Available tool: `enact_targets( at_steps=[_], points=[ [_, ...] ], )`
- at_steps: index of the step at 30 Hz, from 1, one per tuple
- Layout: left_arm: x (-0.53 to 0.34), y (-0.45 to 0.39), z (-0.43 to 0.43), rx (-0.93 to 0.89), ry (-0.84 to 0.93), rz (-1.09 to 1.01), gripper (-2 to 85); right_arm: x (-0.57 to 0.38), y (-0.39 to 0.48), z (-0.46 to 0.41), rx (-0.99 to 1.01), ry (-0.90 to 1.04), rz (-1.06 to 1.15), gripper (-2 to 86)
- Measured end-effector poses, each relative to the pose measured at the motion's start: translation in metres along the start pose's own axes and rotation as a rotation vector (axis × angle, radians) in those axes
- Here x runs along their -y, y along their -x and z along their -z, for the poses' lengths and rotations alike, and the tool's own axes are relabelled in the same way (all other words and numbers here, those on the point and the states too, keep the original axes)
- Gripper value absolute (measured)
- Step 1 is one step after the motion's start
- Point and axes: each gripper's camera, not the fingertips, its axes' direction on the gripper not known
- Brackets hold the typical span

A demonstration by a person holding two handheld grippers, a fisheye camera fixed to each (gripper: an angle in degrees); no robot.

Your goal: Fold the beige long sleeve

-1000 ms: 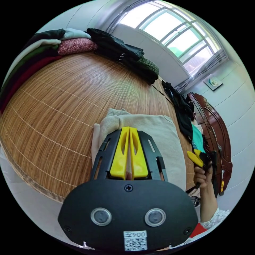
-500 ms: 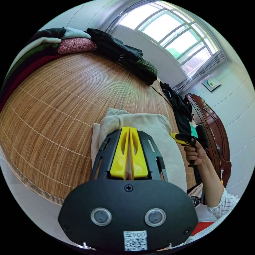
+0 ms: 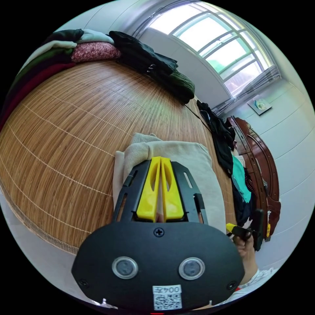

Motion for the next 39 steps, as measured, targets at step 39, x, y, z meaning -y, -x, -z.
enact_targets(
  at_steps=[39],
  points=[
    [-0.158,-0.037,0.155,-0.344,0.181,0.039,0.7,-0.202,0.204,-0.168,-0.544,-0.161,0.19,1.0]
  ],
)
